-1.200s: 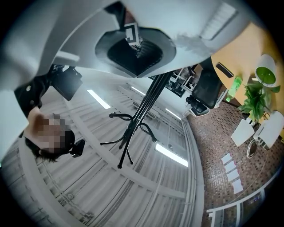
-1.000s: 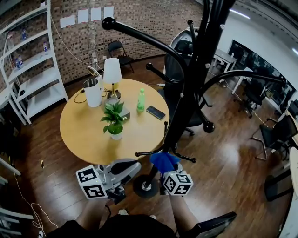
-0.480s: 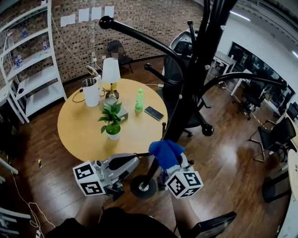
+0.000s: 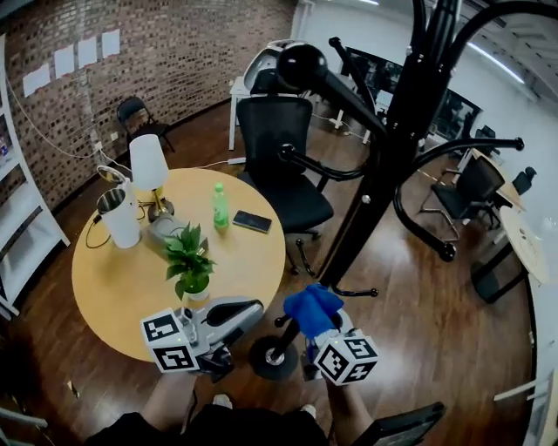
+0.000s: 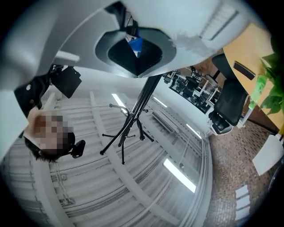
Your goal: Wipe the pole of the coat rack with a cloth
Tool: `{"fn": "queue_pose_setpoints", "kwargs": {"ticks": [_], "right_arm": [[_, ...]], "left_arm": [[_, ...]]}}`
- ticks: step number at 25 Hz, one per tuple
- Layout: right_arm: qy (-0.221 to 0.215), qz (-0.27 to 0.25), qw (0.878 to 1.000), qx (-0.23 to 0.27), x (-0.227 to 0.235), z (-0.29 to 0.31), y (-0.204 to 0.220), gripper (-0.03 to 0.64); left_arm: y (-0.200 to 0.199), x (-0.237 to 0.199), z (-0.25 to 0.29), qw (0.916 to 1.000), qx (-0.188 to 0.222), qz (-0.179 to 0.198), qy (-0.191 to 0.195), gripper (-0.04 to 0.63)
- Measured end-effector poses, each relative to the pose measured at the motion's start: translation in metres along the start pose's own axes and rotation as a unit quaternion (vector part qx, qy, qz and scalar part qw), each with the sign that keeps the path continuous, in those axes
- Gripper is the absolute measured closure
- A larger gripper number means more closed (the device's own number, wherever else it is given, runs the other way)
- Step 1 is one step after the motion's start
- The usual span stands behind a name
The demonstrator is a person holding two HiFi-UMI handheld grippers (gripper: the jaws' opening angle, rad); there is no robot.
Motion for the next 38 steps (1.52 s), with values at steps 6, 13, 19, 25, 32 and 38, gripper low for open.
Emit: {"fn": "queue_pose_setpoints", "kwargs": {"ticks": [6, 13, 19, 25, 32, 38], "right_arm": [[-0.008, 0.07, 0.997, -0.029, -0.031, -0.001, 0.029, 0.592], [0.042, 0.082, 0.996, 0.013, 0.001, 0.006, 0.02, 0.592], [0.083, 0.022, 0.996, 0.019, -0.001, 0.013, -0.017, 0.592], [0.101, -0.086, 0.981, 0.14, -0.04, -0.011, -0.117, 0.592], [0.131, -0.205, 0.928, 0.282, -0.113, -0.065, -0.264, 0.592], [0.049, -0.271, 0.892, 0.358, -0.209, -0.1, -0.298, 0.592]], "left_arm": [[-0.003, -0.012, 0.0, 0.9979, -0.028, -0.021, 0.055, 0.593], [0.003, -0.007, 0.002, 0.9971, -0.035, -0.026, 0.063, 0.592], [-0.006, -0.009, -0.002, 0.9936, -0.046, -0.025, 0.1, 0.592], [-0.027, -0.016, -0.012, 0.9907, -0.035, -0.017, 0.131, 0.593], [-0.04, -0.013, -0.023, 0.9877, -0.029, -0.005, 0.154, 0.593], [-0.051, -0.006, -0.025, 0.9864, -0.026, 0.011, 0.162, 0.593]]}}
Point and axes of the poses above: the fingertips, and each gripper's own axes: z forward along the fingers, x to its right, y out of its underside, the point moved 2 cm from there along -z, backward along the fingers, and after that the axes turned 8 degrees about -x, right-handed, at the moved point
